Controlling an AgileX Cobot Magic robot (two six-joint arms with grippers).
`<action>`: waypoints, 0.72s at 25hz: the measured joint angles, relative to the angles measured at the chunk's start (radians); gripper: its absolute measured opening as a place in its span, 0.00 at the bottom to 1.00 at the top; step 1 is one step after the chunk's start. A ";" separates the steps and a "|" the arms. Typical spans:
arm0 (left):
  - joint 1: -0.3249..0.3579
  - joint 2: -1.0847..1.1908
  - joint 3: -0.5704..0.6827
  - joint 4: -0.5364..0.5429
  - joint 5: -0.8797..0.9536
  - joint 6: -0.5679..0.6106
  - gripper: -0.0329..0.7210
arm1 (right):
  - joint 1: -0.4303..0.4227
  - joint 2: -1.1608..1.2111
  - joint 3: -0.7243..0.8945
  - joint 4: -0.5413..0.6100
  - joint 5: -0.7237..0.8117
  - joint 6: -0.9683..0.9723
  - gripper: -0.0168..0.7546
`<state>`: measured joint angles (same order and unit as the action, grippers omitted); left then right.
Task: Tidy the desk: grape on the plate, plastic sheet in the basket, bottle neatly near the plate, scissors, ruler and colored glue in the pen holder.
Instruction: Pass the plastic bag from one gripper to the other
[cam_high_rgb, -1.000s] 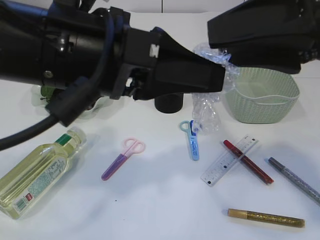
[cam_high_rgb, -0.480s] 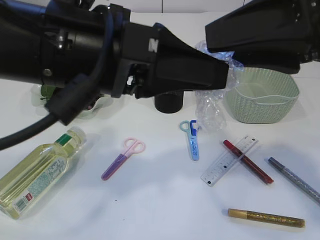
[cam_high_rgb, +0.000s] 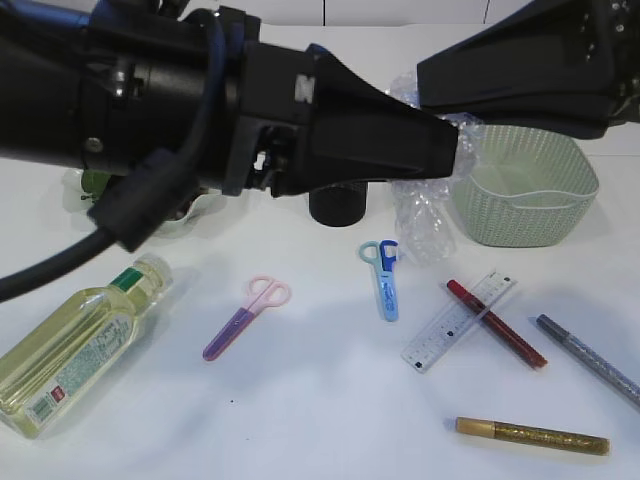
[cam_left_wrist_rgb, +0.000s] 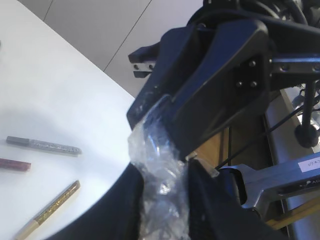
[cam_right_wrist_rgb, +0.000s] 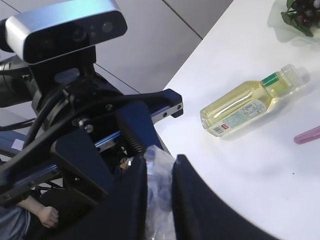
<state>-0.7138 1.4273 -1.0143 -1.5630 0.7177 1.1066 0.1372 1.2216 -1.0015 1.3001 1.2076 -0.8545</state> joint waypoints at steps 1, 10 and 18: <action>0.000 0.000 0.000 0.000 0.000 0.000 0.31 | 0.000 0.000 0.000 0.000 0.000 0.000 0.18; 0.000 0.000 0.000 0.000 0.000 0.000 0.31 | 0.000 -0.001 0.000 0.007 0.000 0.000 0.04; 0.000 0.000 0.000 -0.001 -0.017 0.000 0.55 | 0.000 -0.001 0.000 0.007 0.000 0.000 0.04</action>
<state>-0.7138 1.4273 -1.0143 -1.5638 0.7003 1.1066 0.1372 1.2210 -1.0017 1.3069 1.2076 -0.8545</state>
